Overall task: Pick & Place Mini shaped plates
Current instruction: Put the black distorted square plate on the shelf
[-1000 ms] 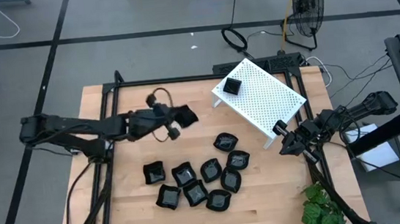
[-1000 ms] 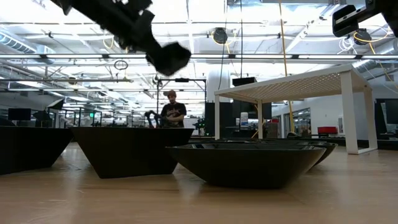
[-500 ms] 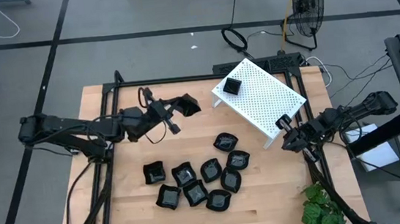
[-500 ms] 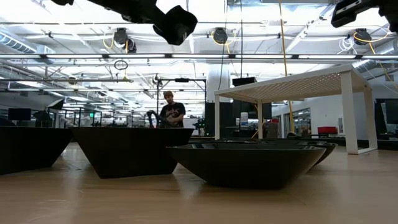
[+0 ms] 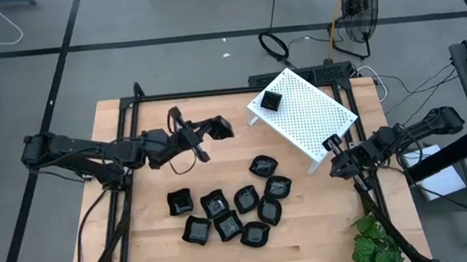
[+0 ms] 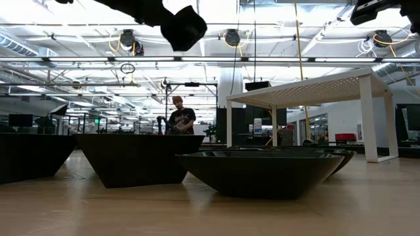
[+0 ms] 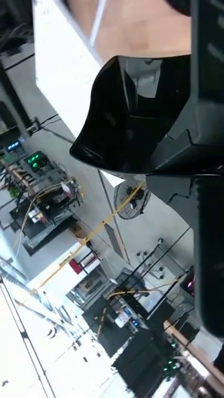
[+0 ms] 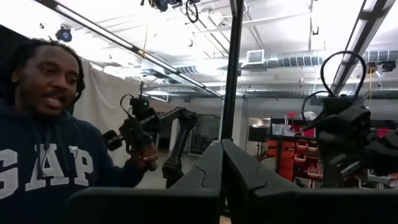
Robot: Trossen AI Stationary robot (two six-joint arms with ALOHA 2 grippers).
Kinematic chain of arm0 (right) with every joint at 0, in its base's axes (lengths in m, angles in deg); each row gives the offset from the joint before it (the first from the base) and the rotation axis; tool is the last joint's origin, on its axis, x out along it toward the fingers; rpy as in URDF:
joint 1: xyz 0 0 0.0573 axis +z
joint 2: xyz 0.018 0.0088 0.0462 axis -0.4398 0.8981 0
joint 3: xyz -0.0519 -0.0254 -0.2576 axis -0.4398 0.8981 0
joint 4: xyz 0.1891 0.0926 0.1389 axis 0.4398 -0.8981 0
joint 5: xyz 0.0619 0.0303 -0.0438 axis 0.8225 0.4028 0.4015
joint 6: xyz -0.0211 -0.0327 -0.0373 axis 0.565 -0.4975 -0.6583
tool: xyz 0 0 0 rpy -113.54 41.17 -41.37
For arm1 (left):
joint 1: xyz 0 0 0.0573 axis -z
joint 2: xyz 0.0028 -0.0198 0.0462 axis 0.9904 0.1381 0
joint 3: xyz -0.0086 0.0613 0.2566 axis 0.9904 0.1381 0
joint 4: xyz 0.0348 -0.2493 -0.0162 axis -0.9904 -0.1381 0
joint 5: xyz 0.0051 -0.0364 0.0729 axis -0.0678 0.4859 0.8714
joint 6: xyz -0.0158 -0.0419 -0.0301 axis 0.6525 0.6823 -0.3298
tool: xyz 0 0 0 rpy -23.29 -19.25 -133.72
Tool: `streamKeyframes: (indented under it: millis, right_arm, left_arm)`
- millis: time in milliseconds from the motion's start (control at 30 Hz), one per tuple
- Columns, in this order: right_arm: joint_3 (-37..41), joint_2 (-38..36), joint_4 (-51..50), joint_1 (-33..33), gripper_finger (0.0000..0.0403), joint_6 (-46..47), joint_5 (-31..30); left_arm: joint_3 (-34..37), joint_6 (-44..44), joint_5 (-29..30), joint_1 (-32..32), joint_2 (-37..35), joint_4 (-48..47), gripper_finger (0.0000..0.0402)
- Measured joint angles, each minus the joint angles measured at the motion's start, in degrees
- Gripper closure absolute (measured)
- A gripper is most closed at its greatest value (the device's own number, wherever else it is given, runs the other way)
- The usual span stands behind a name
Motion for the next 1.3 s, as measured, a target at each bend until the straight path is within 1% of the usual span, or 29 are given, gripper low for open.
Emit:
streamKeyframes:
  millis: [167,267,333,367,433,467,500,567,667,767,833,900,967,1067,1167,1300]
  right_arm:
    - [0.0,0.0,-1.2,0.0,0.0403,-1.2,-0.4]
    - [0.0,0.3,-2.0,0.0,0.0403,-2.6,-1.4]
    - [0.0,1.0,-0.9,0.0,0.0403,-3.6,-5.8]
    - [-0.1,1.7,1.0,0.0,0.0403,-3.9,-9.3]
    - [-2.0,4.4,5.6,0.0,0.0402,-4.3,-19.1]
    - [-3.8,6.3,5.5,0.0,0.0398,-4.6,-23.8]
    - [-5.8,8.4,1.3,-0.2,0.0391,-5.5,-26.9]
    - [-13.3,14.1,-5.5,-0.8,0.0365,-8.3,-29.1]
    - [-25.3,24.9,-11.2,-2.1,0.0305,-8.6,-35.3]
    - [-35.5,37.2,-15.2,-4.2,0.0237,-8.3,-42.2]
    - [-42.0,44.3,-16.3,-5.5,0.0200,-9.5,-45.3]
    - [-47.7,50.7,-16.7,-7.1,0.0174,-11.6,-47.2]
    - [-52.0,57.0,-17.6,-8.5,0.0161,-13.4,-48.1]
    - [-57.3,64.5,-19.0,-9.9,0.0158,-14.7,-48.3]
    - [-60.8,68.0,-18.6,-10.3,0.0167,-14.7,-48.4]
    - [-61.9,70.4,-19.5,-10.6,0.0181,-13.8,-48.2]
  left_arm:
    - [0.0,-2.4,0.0,0.2,0.0,-0.2,0.0388]
    - [0.0,-2.7,0.0,0.2,0.0,-0.5,0.0393]
    - [0.0,-2.2,0.0,0.2,0.0,-1.1,0.0397]
    - [0.0,-1.9,0.0,0.2,0.0,-1.2,0.0397]
    - [0.0,-1.3,0.0,0.2,0.0,-1.2,0.0391]
    - [0.0,-1.4,0.0,0.2,0.0,-1.2,0.0388]
    - [0.0,-1.7,0.0,0.2,0.0,-1.3,0.0388]
    - [0.0,-2.3,0.0,0.1,0.0,-1.3,0.0392]
    - [0.0,-2.2,0.0,-0.6,1.2,-0.6,0.0397]
    - [0.1,-2.2,0.0,-1.3,1.9,-0.4,0.0389]
    - [-0.1,-2.8,0.0,-1.6,2.7,0.2,0.0388]
    - [0.2,-2.9,0.0,-1.7,3.0,-0.7,0.0395]
    - [0.1,-3.3,-0.1,-1.4,2.8,0.5,0.0397]
    - [0.0,-3.3,-0.2,-0.7,2.7,1.0,0.0389]
    - [0.0,-3.8,-0.2,-0.3,2.2,0.8,0.0385]
    - [0.0,-4.6,0.0,0.3,2.3,0.8,0.0397]
